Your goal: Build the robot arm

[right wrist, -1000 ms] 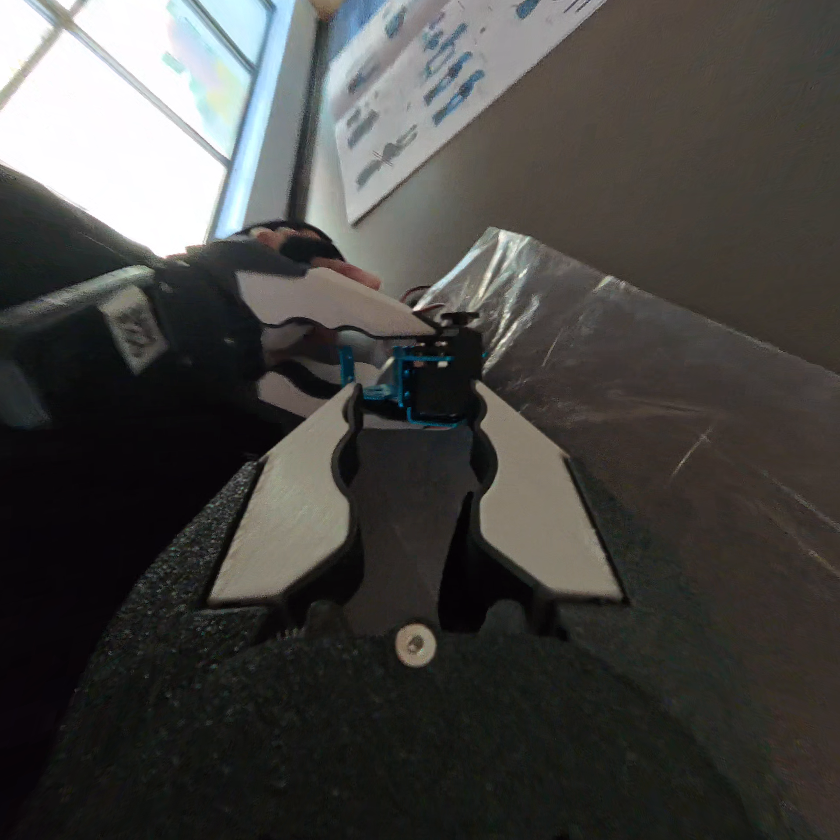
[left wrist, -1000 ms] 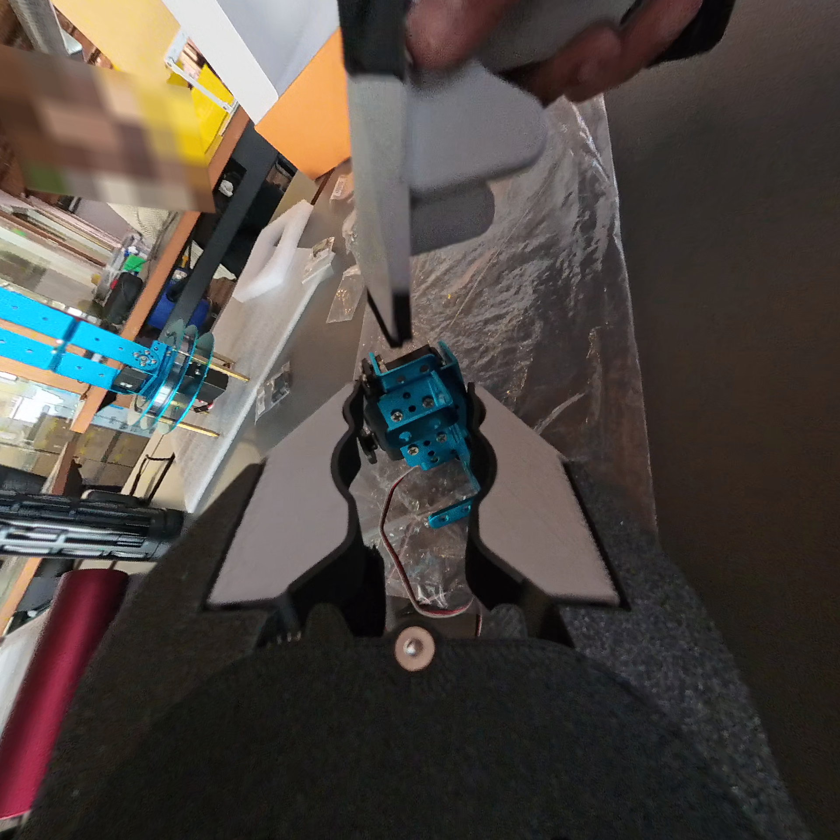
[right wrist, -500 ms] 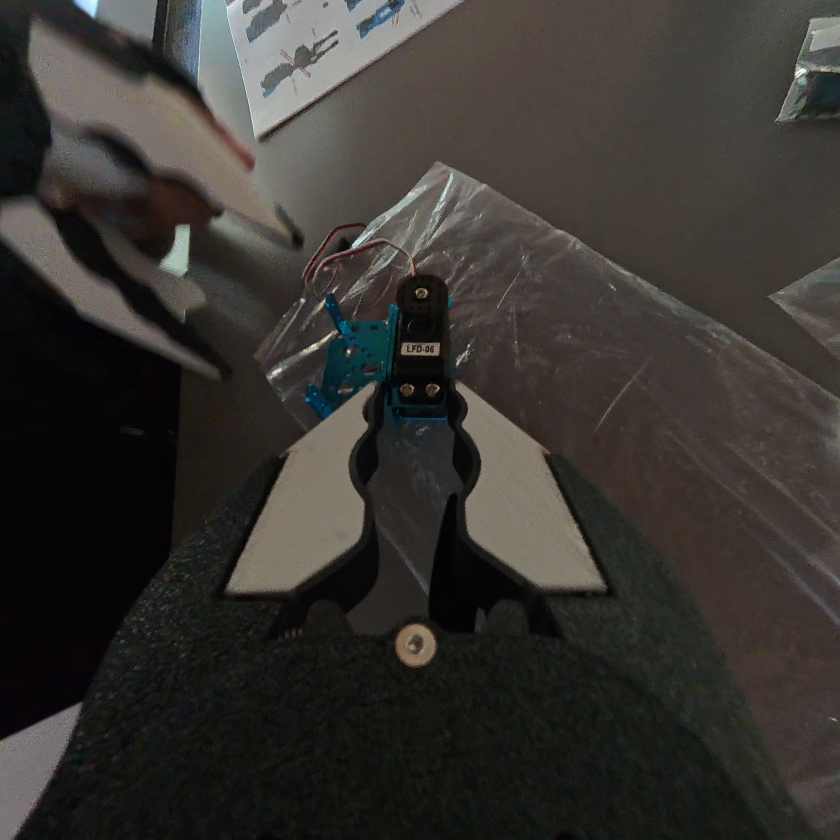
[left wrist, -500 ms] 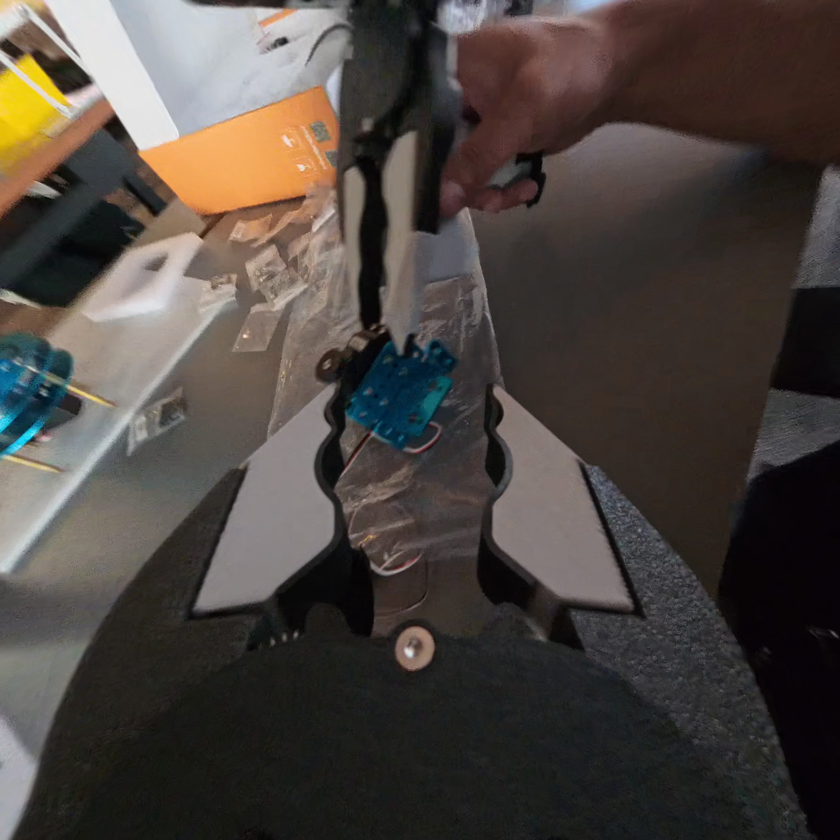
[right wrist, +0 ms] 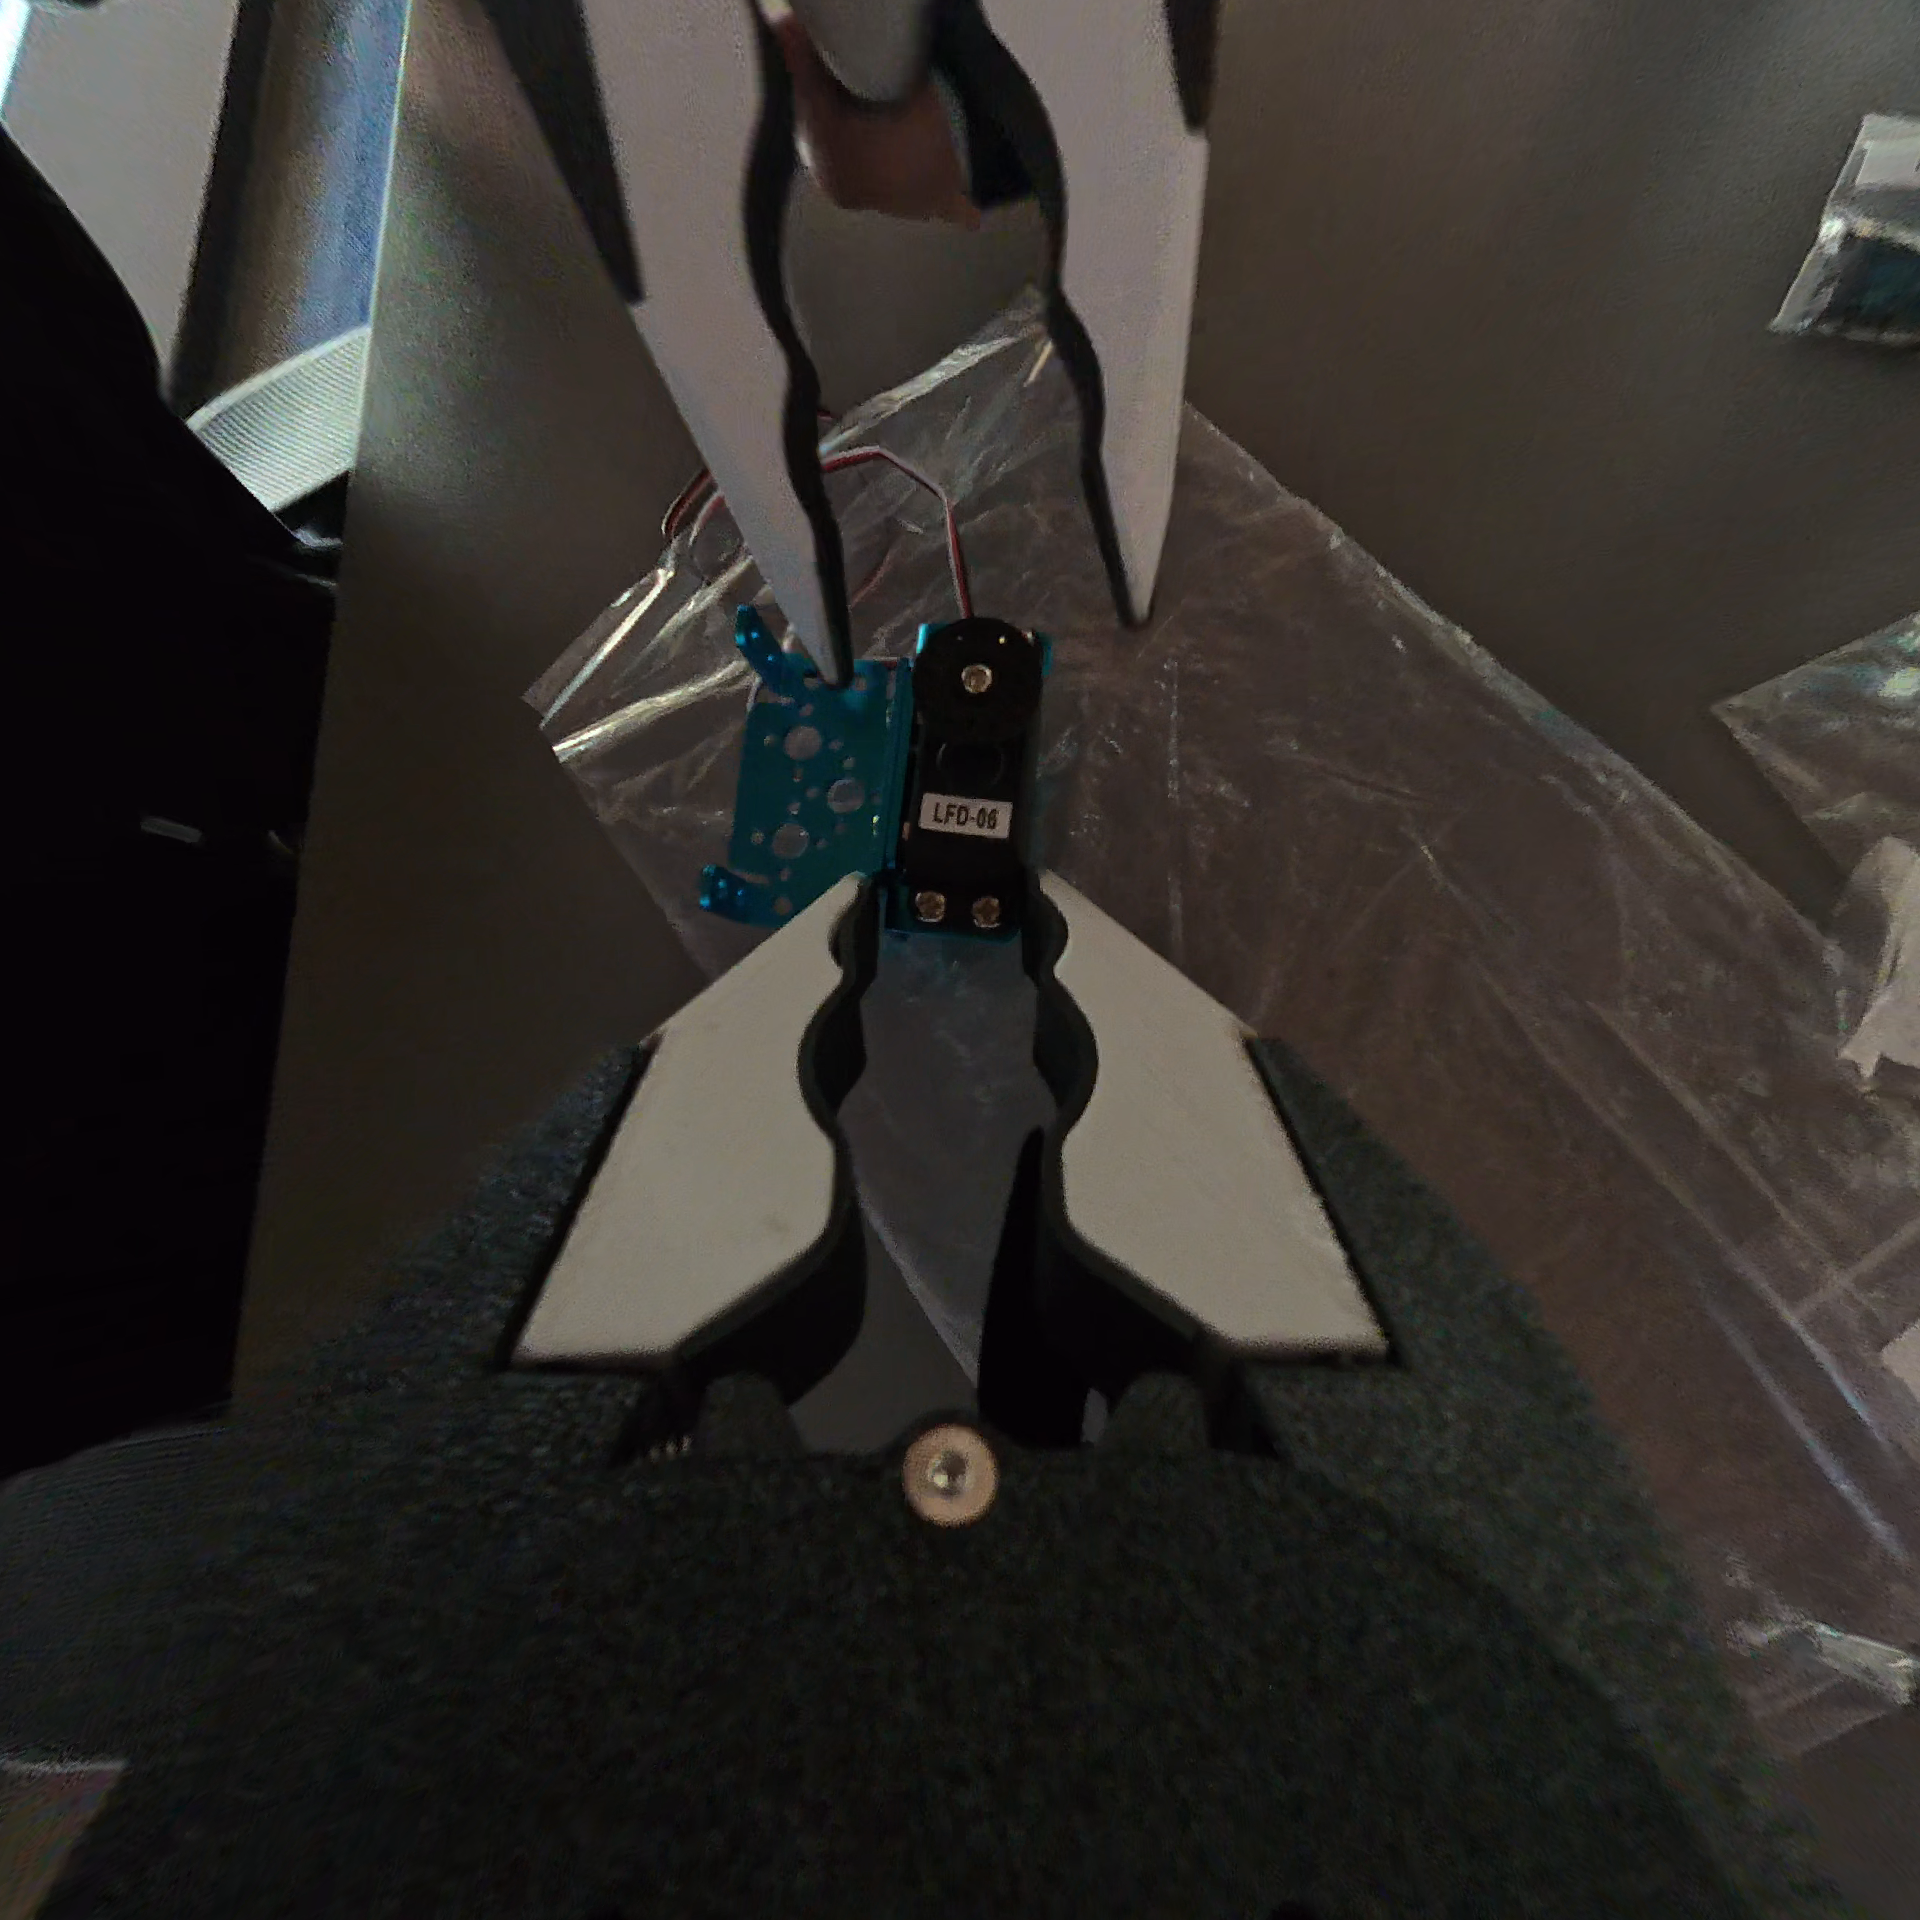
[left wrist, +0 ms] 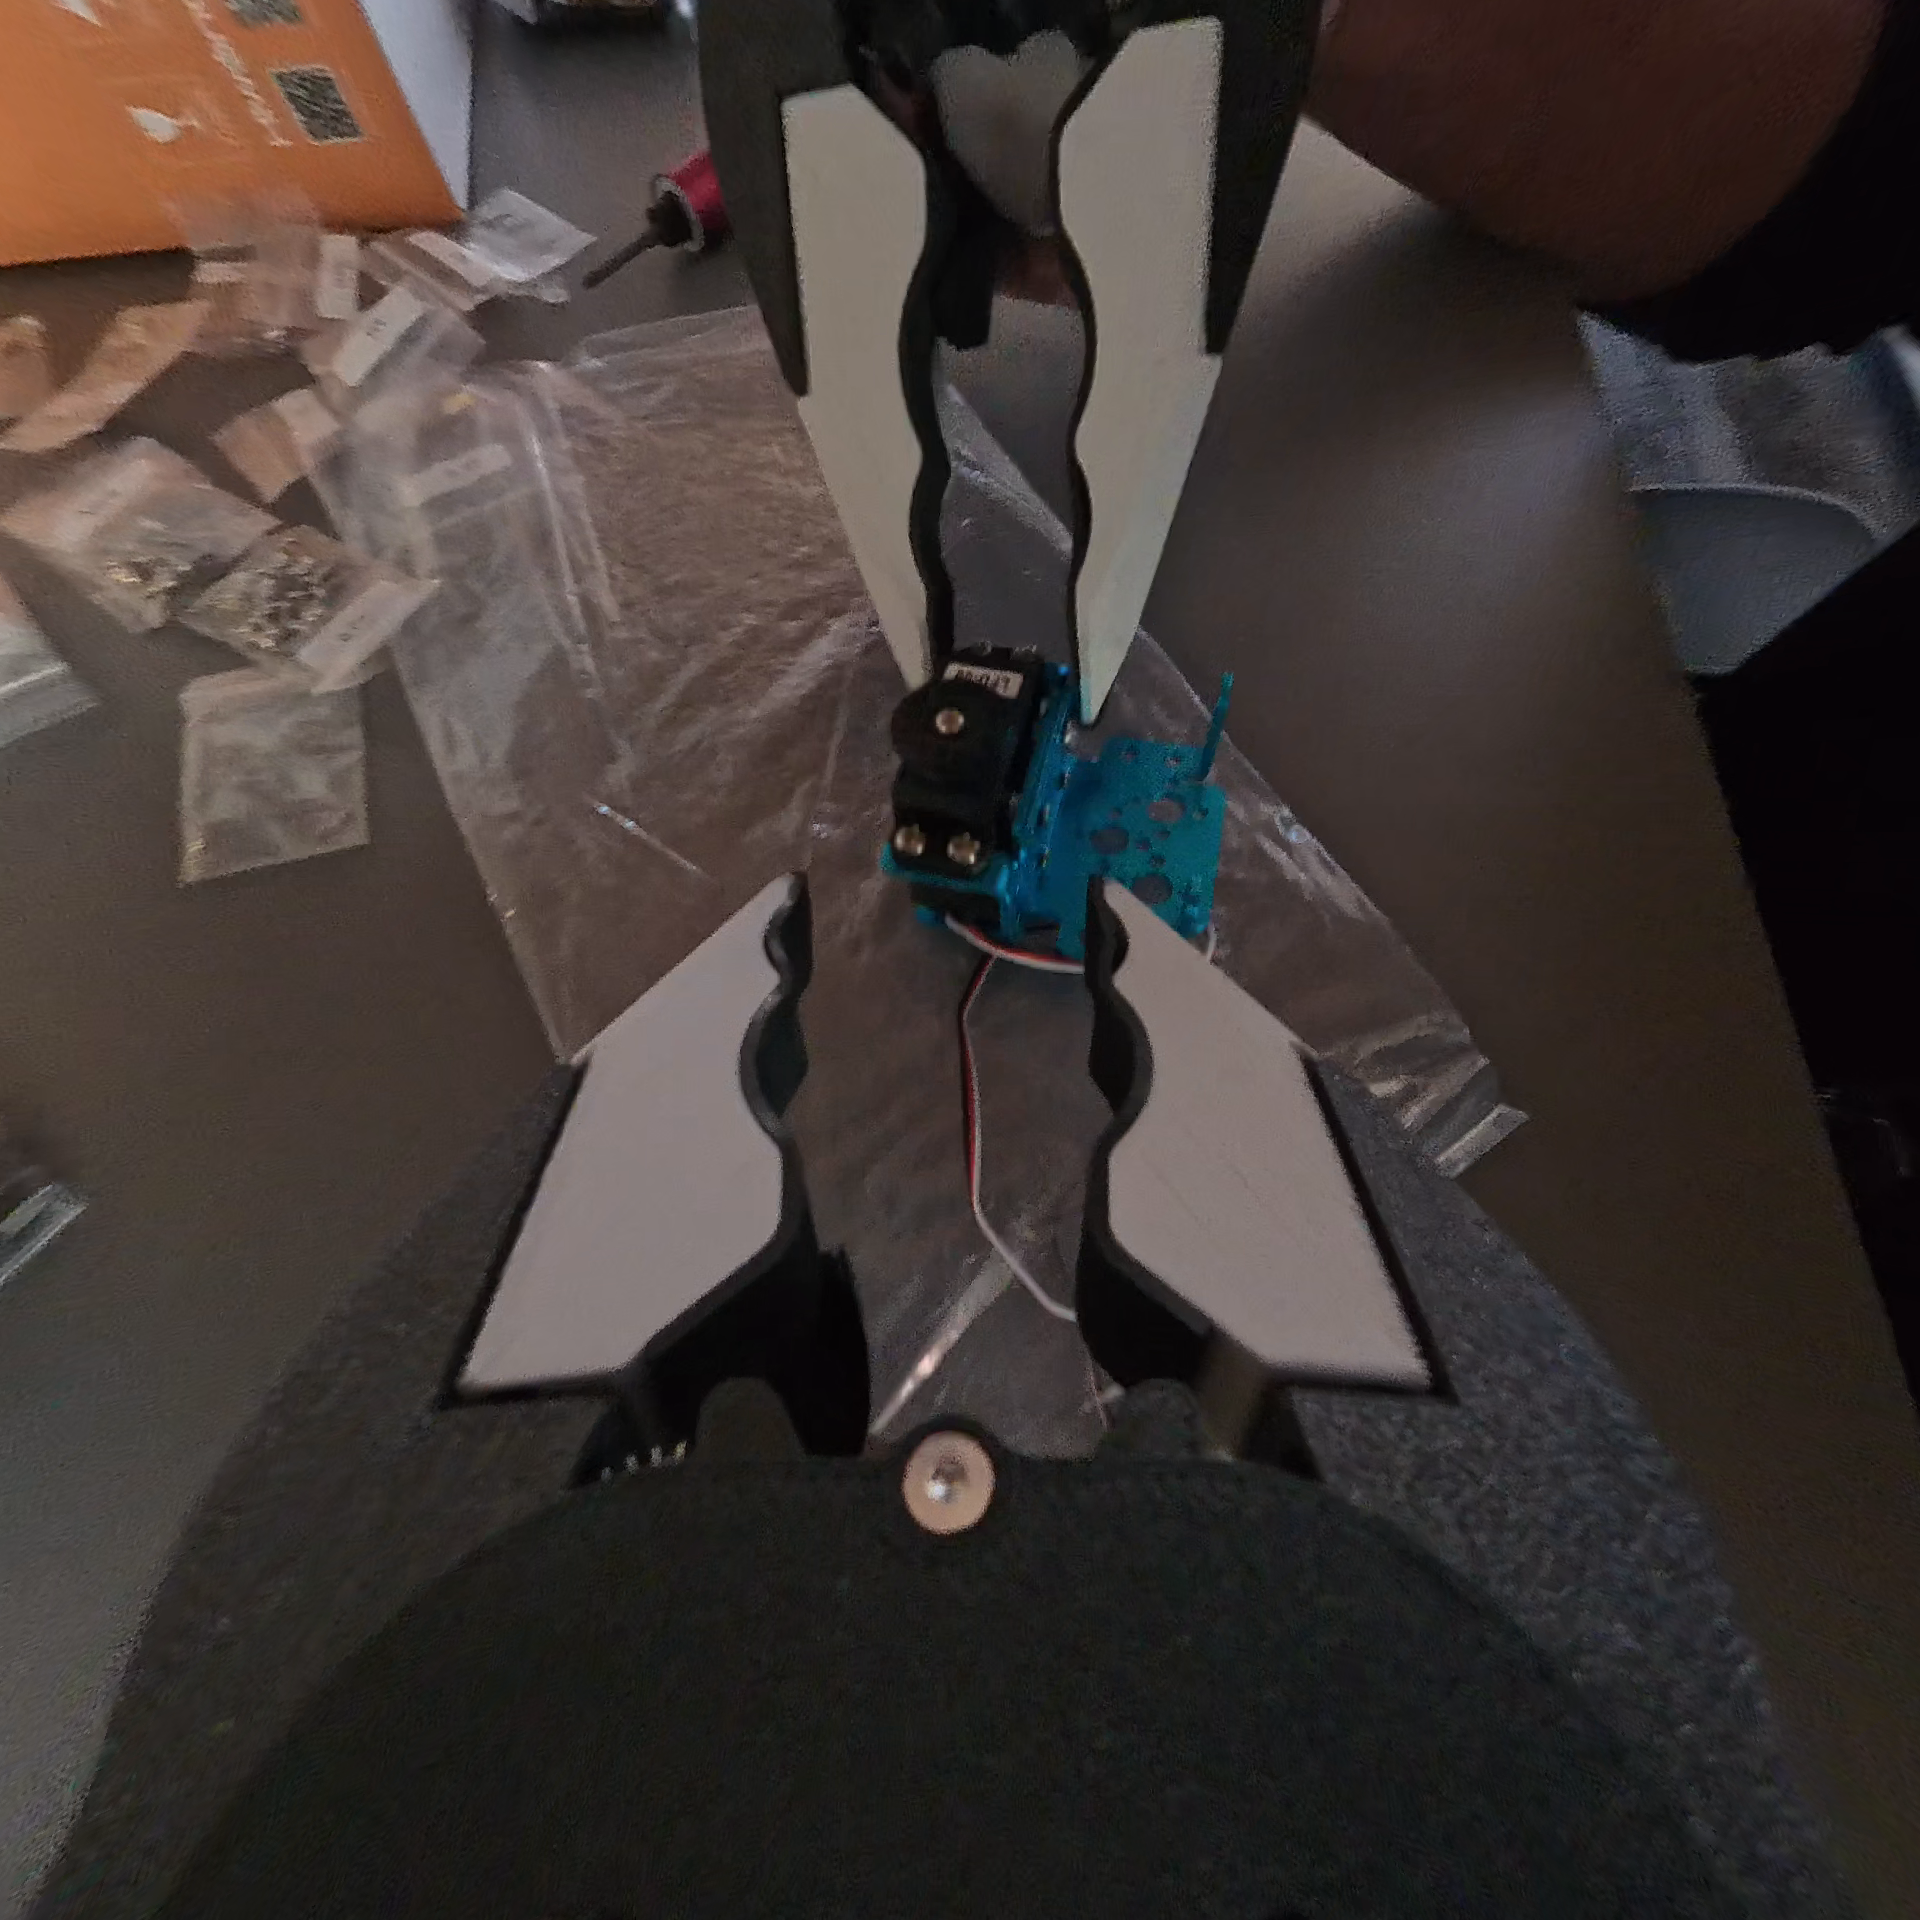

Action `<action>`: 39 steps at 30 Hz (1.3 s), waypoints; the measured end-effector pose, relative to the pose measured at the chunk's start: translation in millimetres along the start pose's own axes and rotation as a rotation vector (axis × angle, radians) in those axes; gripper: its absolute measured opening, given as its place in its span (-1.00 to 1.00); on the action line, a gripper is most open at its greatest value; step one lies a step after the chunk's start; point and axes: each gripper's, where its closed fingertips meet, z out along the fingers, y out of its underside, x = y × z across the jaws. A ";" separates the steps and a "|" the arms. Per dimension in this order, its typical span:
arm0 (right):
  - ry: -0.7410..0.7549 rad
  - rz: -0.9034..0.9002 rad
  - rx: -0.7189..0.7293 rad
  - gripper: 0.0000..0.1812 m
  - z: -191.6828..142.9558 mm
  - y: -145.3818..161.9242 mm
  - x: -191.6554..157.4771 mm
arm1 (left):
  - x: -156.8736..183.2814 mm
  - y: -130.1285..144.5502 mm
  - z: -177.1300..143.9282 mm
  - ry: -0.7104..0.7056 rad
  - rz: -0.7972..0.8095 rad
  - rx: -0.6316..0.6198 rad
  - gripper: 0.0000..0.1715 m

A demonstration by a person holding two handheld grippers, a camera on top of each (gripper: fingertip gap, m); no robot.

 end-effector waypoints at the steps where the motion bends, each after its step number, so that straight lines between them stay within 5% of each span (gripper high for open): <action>1: 0.018 -0.041 0.003 -0.72 1.1 -0.6 -0.3 | 3.5 -0.6 3.7 0.043 0.002 0.005 -0.41; 7: 0.049 -0.123 0.017 -0.71 0.9 -7.0 -1.0 | 6.4 -9.4 8.8 0.040 0.089 0.066 -0.64; 10: 0.128 -0.226 0.179 -0.71 -17.1 -37.5 -5.9 | 7.2 -30.5 -15.2 -0.041 0.193 0.171 -0.64; 14: 0.142 -0.237 0.115 -0.71 -9.7 -31.9 -7.5 | 9.4 -21.7 -12.5 -0.105 0.274 0.099 -0.65; 17: 0.171 -0.253 0.240 -0.71 -20.8 -50.1 -8.2 | 7.5 -28.6 -22.0 -0.075 0.196 0.163 -0.65; 20: 0.156 -0.185 0.099 -0.70 -3.2 -30.0 -1.8 | 4.4 -9.7 -8.7 -0.032 0.147 0.084 -0.65; 23: 0.172 -0.220 0.261 -0.71 -19.5 -52.7 -6.4 | 6.2 -21.9 -19.0 0.015 0.092 0.179 -0.65; 27: 0.157 -0.191 0.096 -0.70 0.3 -27.6 -0.9 | 6.3 -1.0 -4.3 0.011 0.121 0.053 -0.65; 35: 0.063 0.002 0.132 -0.76 -8.9 -20.1 12.7 | -0.3 5.1 2.4 0.069 -0.112 0.048 -0.66; 39: 0.147 0.072 0.220 -0.76 -35.8 -25.2 39.3 | -2.4 7.2 -1.0 0.052 -0.094 0.053 -0.66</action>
